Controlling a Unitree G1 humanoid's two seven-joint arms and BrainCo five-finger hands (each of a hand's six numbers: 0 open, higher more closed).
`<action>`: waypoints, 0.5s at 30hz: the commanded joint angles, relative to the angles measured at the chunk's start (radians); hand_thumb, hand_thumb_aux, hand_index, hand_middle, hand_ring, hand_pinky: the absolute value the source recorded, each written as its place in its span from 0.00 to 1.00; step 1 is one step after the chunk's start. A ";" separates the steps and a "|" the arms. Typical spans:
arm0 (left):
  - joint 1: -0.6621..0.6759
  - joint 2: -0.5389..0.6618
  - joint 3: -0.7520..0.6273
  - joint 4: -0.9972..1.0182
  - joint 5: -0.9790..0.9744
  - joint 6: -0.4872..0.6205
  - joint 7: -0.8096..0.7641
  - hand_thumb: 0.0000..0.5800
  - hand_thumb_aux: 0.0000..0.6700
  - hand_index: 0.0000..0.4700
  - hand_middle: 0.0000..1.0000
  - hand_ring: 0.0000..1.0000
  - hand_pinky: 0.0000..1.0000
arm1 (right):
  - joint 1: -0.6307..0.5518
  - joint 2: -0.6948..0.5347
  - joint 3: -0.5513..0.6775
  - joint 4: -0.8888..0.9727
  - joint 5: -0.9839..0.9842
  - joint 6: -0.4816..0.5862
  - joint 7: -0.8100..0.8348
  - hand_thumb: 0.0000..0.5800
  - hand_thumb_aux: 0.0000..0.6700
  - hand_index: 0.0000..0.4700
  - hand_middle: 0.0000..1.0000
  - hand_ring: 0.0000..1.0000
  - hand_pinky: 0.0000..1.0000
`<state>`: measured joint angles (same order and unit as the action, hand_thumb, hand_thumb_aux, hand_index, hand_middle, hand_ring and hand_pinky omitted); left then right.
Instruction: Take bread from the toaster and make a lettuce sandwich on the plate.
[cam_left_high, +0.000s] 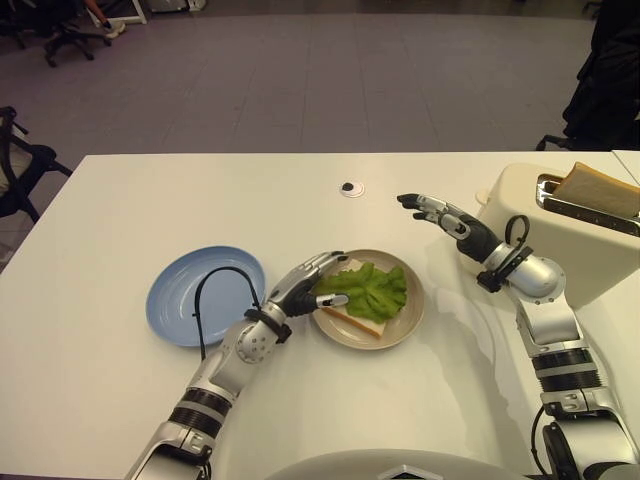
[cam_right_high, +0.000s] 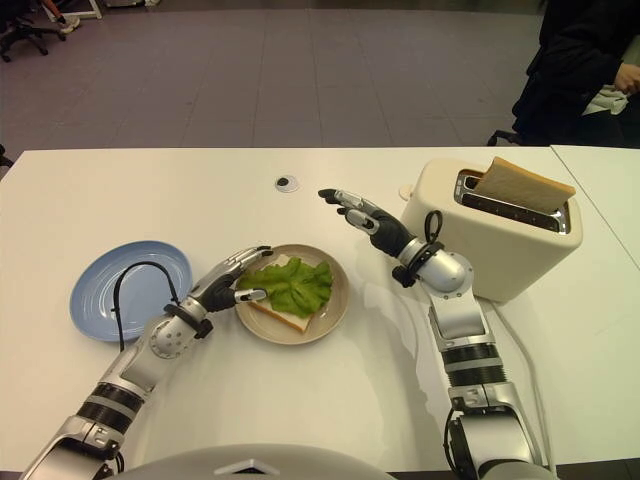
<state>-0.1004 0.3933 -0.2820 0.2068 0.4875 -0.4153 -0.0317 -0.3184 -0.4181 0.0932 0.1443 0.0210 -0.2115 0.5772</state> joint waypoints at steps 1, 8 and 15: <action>0.080 0.016 0.042 -0.172 -0.023 0.042 -0.031 0.00 0.00 0.00 0.00 0.00 0.00 | -0.018 -0.046 -0.028 -0.070 -0.023 -0.075 0.000 0.00 0.00 0.00 0.00 0.00 0.00; 0.281 -0.037 0.070 -0.503 -0.079 0.113 -0.047 0.00 0.00 0.00 0.00 0.00 0.00 | -0.194 -0.503 -0.200 0.257 -0.356 -0.318 -0.218 0.00 0.00 0.00 0.00 0.00 0.00; 0.369 -0.117 0.035 -0.583 -0.134 0.116 -0.048 0.00 0.00 0.00 0.00 0.00 0.00 | -0.402 -0.604 -0.050 0.873 -0.562 -0.434 -0.468 0.00 0.00 0.00 0.00 0.00 0.00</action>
<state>0.2623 0.2854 -0.2374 -0.3797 0.3601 -0.3104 -0.0725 -0.6770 -1.0383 -0.0059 0.9308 -0.5006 -0.6196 0.1411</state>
